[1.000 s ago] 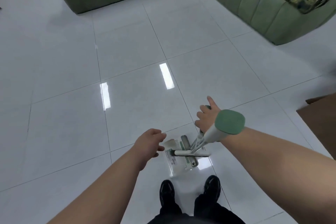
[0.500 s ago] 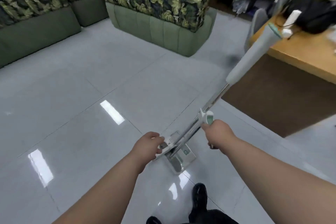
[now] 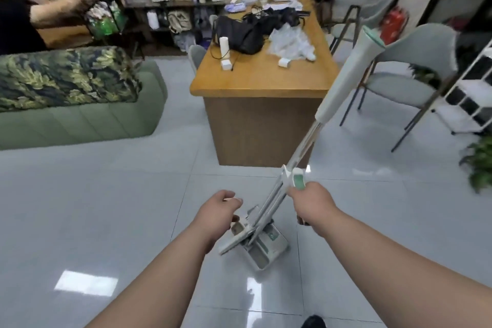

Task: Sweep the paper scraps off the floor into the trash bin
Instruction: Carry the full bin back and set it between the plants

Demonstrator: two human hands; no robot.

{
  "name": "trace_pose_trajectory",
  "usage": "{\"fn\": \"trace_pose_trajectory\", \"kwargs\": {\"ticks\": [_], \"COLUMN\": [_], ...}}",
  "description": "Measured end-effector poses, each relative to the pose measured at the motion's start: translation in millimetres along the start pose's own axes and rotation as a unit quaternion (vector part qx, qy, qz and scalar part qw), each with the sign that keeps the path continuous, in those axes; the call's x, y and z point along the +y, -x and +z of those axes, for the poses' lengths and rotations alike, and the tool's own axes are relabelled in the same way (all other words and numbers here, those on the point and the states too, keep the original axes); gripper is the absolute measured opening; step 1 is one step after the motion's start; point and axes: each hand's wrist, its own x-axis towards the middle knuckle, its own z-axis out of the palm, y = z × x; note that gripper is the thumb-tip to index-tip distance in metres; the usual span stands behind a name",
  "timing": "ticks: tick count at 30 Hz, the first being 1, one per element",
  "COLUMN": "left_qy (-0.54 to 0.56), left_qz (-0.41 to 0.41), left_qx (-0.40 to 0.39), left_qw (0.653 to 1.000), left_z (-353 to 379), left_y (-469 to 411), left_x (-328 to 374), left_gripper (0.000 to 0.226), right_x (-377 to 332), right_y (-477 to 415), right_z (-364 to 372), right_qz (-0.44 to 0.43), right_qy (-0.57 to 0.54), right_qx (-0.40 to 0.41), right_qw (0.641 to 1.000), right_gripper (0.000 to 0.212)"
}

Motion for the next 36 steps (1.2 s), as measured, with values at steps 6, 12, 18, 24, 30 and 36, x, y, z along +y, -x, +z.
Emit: {"fn": "trace_pose_trajectory", "kwargs": {"ticks": [6,12,18,24,30,36], "left_qy": [-0.046,-0.112,-0.172,-0.239,-0.306,-0.334], "left_qz": [0.006,0.02,0.051,0.075,0.093,0.083], "left_qx": [-0.094,-0.182,-0.267,-0.383,-0.46,-0.508], "left_qw": [0.994,0.977,0.947,0.889,0.829,0.789], "left_z": [151.5,273.9,399.2,549.2,690.4,833.1], "left_y": [-63.4,-113.7,-181.8,-258.2,-281.8,-258.2], "left_x": [84.4,161.9,234.1,309.2,389.5,418.6], "left_gripper": [0.028,0.027,0.029,0.03,0.033,0.029], "right_x": [35.4,72.1,119.4,165.4,188.4,250.7], "right_y": [-77.1,-136.2,-199.7,-250.1,-259.8,-271.9], "right_z": [-142.0,-279.9,-385.9,-486.1,-582.6,-680.6], "right_qz": [0.051,0.121,0.185,0.249,0.323,0.353], "right_qy": [-0.018,-0.14,-0.197,-0.174,-0.122,-0.131], "right_qx": [0.069,0.176,0.278,0.37,0.418,0.453], "right_qw": [0.996,0.967,0.922,0.878,0.84,0.808], "right_gripper": [0.024,0.021,0.02,0.028,0.038,0.035]}}
